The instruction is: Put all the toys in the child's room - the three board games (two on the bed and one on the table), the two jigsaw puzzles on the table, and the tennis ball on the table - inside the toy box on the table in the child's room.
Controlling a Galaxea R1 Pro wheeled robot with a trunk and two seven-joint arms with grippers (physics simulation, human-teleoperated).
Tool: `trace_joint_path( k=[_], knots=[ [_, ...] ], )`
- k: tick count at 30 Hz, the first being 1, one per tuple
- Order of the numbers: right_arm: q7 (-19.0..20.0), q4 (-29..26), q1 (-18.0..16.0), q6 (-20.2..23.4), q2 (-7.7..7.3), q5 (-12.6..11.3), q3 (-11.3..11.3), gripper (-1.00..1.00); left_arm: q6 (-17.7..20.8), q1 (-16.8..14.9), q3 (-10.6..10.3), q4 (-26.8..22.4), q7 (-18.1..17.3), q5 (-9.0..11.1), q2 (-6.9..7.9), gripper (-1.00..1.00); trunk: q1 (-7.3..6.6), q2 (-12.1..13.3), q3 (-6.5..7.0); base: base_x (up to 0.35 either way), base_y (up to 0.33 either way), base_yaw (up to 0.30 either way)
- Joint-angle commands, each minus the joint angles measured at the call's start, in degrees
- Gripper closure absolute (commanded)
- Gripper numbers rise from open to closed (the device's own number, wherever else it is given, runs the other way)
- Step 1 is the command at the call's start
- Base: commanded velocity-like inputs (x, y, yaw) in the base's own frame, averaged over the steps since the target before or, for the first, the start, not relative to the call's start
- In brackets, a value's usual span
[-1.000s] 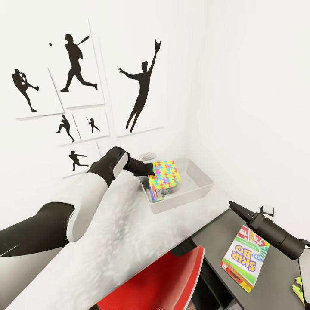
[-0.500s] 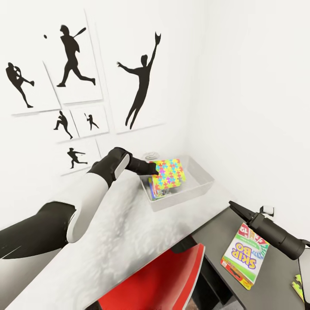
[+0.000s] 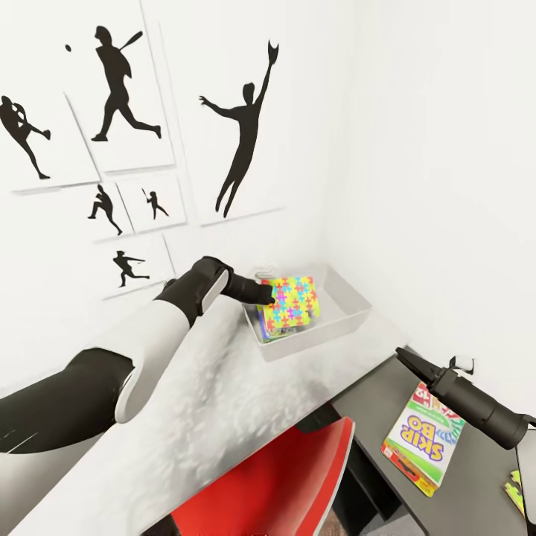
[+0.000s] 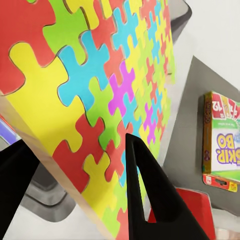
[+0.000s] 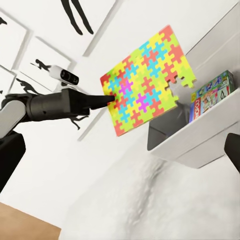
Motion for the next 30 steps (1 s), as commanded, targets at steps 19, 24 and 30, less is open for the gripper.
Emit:
trace_joint_path(
  k=[19, 24, 30],
  knots=[
    [0.25, 0.07, -0.05, 0.23, 0.03, 0.04, -1.23, -1.0, -2.44, 0.24, -0.61, 0.01, 0.19, 0.53, 0.0, 1.0, 0.03, -0.12, -1.91, 0.0, 0.0, 0.0],
    [0.25, 0.07, -0.05, 0.23, 0.03, 0.04, -1.37, -1.0, -2.53, 0.26, -0.53, 0.01, 0.19, 0.45, 0.0, 1.0, 0.03, -0.12, -2.37, 0.0, 0.0, 0.0],
    [0.25, 0.11, -0.05, 0.14, 0.04, 0.06, -1.7, -1.0, -3.16, 0.27, -0.48, 0.01, 0.23, 0.43, 0.3, 1.0, 0.03, -0.12, -2.53, 0.0, 0.0, 0.0]
  ],
)
